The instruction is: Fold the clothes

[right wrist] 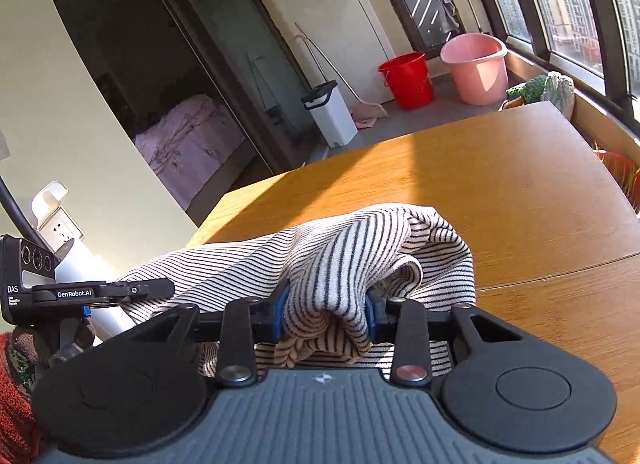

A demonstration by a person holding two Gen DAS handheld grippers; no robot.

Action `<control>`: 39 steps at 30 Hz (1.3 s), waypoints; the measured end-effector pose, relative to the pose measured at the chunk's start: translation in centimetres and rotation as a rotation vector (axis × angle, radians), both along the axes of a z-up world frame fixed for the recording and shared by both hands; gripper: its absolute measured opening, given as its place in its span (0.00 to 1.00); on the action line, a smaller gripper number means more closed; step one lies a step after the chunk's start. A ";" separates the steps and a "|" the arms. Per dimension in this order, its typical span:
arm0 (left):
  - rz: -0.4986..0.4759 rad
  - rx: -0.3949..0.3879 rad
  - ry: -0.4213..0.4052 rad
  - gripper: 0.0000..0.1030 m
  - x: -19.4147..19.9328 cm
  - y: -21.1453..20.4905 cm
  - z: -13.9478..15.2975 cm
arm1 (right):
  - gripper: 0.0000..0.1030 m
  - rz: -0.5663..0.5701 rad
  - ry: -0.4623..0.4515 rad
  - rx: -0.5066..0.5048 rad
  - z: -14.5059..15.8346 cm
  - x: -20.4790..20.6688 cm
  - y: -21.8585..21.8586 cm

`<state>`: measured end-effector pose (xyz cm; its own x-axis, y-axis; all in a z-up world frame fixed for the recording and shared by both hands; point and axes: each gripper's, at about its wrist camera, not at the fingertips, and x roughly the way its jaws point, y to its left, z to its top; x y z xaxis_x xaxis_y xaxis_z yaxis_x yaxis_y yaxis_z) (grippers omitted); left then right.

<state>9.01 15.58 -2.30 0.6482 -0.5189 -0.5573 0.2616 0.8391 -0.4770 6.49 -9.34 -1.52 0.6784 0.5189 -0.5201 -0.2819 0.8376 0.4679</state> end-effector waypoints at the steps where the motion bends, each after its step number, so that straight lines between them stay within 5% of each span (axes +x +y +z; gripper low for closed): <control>1: -0.013 0.002 -0.018 0.36 -0.7 0.0 0.4 | 0.34 0.001 0.003 0.001 -0.1 -0.5 -0.1; 17: -0.068 0.041 0.018 0.37 -6.1 0.4 -1.8 | 0.35 0.006 0.061 0.020 -2.4 -6.4 -1.5; 21: -0.045 0.053 0.042 0.48 -6.3 1.0 -2.5 | 0.40 0.004 0.057 -0.014 -2.6 -6.6 -1.6; 24: -0.033 0.076 0.039 0.54 -6.6 1.5 -2.0 | 0.56 -0.018 0.015 -0.054 -1.3 -6.9 -2.0; 26: -0.018 0.060 0.007 0.67 -7.0 2.3 -0.9 | 0.70 -0.044 -0.040 -0.082 0.0 -7.0 -2.5; 27: -0.024 0.032 -0.014 0.83 -7.2 2.6 -0.1 | 0.73 -0.058 -0.073 -0.094 0.7 -7.0 -2.8; 29: -0.061 -0.040 -0.056 0.94 -7.5 3.1 1.6 | 0.83 -0.065 -0.131 -0.107 2.0 -6.7 -2.9; 32: -0.151 -0.081 -0.067 0.95 -7.5 1.3 2.4 | 0.89 -0.016 -0.194 -0.106 3.2 -5.3 -2.0; 34: -0.203 -0.075 -0.002 0.95 -6.7 -0.5 1.1 | 0.89 0.046 -0.203 -0.109 3.0 -4.0 -0.6; 37: -0.260 -0.060 0.113 0.95 -5.3 -2.8 -1.4 | 0.89 0.117 -0.161 -0.128 1.6 -2.1 1.4; 39: -0.278 -0.032 0.106 0.95 -4.8 -3.4 -1.9 | 0.89 0.143 -0.130 -0.155 0.4 -1.1 2.4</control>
<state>4.17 12.14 -4.23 0.4179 -0.6868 -0.5947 0.4266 0.7263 -0.5390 5.43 -6.93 -1.13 0.6702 0.5355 -0.5138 -0.4526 0.8436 0.2888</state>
